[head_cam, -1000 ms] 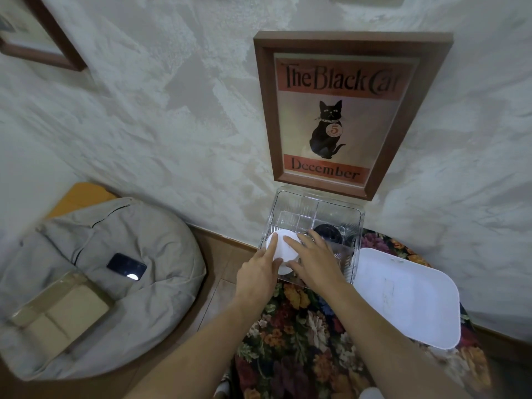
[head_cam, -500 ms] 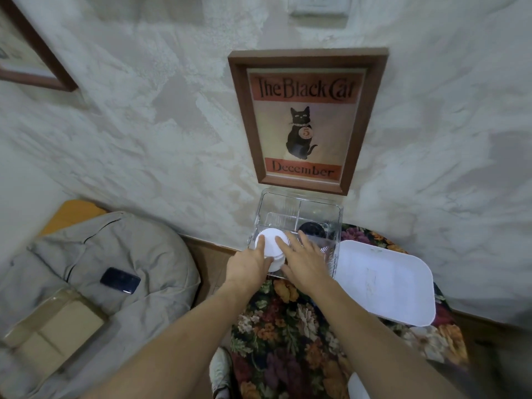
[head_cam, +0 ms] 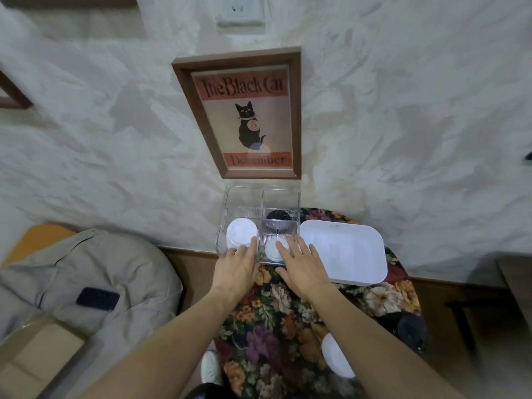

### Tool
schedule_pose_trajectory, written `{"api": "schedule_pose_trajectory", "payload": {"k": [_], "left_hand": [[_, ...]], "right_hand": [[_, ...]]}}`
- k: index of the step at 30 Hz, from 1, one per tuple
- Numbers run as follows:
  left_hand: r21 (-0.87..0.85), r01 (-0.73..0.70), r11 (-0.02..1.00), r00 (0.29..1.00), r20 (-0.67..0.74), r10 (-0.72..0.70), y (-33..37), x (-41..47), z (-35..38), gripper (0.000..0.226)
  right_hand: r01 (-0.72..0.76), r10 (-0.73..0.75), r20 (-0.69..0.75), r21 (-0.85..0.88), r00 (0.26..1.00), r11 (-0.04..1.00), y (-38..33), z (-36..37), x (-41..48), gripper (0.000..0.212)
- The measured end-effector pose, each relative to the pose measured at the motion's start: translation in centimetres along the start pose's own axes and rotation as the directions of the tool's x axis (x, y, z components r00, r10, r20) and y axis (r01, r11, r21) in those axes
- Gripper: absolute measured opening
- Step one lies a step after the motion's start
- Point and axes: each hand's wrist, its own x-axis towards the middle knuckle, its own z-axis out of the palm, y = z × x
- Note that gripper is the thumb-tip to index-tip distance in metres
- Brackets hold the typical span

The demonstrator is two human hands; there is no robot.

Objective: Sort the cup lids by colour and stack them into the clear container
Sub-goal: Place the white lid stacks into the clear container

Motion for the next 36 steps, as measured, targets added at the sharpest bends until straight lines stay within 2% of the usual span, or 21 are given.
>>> {"api": "schedule_pose_trajectory", "payload": {"k": [8,14,17,21,25,27,31,33,36], "left_hand": [[0.027,-0.135,0.99,0.988,0.076,0.133,6.5,-2.9,1.0,0.081],[-0.015,-0.205,0.979,0.972,0.115,0.206,11.3,-5.0,1.7,0.079],[-0.053,-0.209,0.977,0.963,0.165,0.215,13.2,-6.3,2.4,0.077],[-0.072,-0.225,0.972,0.942,0.239,0.235,15.5,-7.9,4.6,0.073],[-0.069,-0.252,0.965,0.932,0.253,0.261,16.5,-9.1,8.0,0.104],[-0.152,-0.219,0.964,0.927,0.275,0.254,17.2,-10.0,8.0,0.114],[-0.381,-0.022,0.924,0.913,0.368,0.174,18.4,-11.5,7.4,0.073],[-0.502,0.061,0.863,0.903,0.397,0.167,18.6,-11.5,7.5,0.064],[-0.688,0.245,0.683,0.842,0.501,0.202,18.5,-10.8,7.1,0.048]], "right_hand": [[-0.101,0.101,-0.007,0.047,0.995,0.994,3.4,2.0,-8.2,0.063],[-0.131,0.134,-0.027,0.096,0.991,0.987,6.7,4.8,-13.8,0.063],[-0.14,0.138,0.022,0.096,0.99,0.986,7.7,5.1,-15.8,0.061],[-0.128,0.107,0.118,0.184,0.987,0.975,8.7,5.1,-17.5,0.06],[-0.055,0.01,0.228,0.19,0.974,0.98,9.8,6.0,-17.7,0.068],[-0.058,0.007,0.287,0.17,0.958,0.984,10.4,6.3,-17.6,0.069],[-0.06,-0.009,0.337,0.193,0.941,0.979,11.2,6.4,-17.0,0.055],[-0.073,-0.019,0.391,0.219,0.92,0.973,11.6,6.3,-16.2,0.048],[-0.11,-0.033,0.481,0.266,0.876,0.958,12.1,6.1,-15.0,0.045]]}}
